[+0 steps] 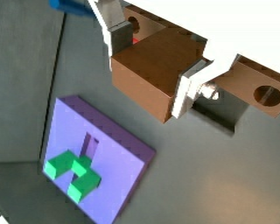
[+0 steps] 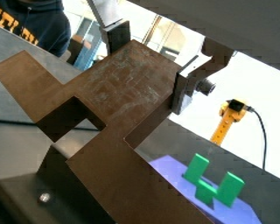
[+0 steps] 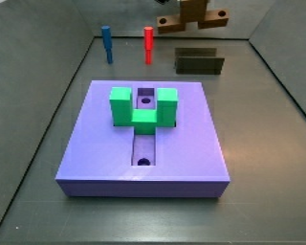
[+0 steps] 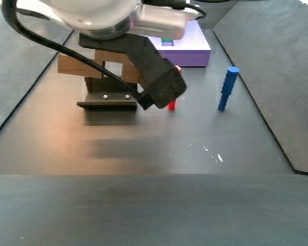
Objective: Pick up the brown object. Move up. Place the brown object on the fixture. Regrasp the brown object. Move to above the board. Insert the brown object.
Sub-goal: Place the brown object on the fixture.
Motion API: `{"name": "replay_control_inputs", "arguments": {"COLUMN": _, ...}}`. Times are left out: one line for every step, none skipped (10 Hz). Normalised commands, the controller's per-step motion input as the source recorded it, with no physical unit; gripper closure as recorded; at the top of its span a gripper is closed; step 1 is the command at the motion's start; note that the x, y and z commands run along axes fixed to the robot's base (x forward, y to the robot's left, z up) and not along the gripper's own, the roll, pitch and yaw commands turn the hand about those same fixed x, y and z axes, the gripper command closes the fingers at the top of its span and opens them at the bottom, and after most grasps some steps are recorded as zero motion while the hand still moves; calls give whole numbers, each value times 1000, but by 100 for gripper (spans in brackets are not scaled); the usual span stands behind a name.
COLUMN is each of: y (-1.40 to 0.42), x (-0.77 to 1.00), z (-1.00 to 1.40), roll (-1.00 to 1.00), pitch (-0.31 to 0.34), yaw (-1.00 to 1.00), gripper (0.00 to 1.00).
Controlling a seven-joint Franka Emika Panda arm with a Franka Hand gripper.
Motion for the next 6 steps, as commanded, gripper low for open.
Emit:
{"name": "replay_control_inputs", "arguments": {"y": -149, "x": 943, "z": -100, "roll": -206, "pitch": -57, "yaw": 0, "gripper": 100}}
{"name": "replay_control_inputs", "arguments": {"y": -80, "x": 969, "z": -109, "roll": -149, "pitch": -54, "yaw": 37, "gripper": 100}}
{"name": "replay_control_inputs", "arguments": {"y": -29, "x": 951, "z": -134, "roll": -100, "pitch": -51, "yaw": 80, "gripper": 100}}
{"name": "replay_control_inputs", "arguments": {"y": -51, "x": 771, "z": -206, "roll": 0, "pitch": -37, "yaw": 46, "gripper": 100}}
{"name": "replay_control_inputs", "arguments": {"y": -160, "x": 466, "z": -251, "roll": 169, "pitch": 0, "yaw": 0, "gripper": 100}}
{"name": "replay_control_inputs", "arguments": {"y": -223, "x": 311, "z": -357, "roll": 449, "pitch": 89, "yaw": -197, "gripper": 100}}
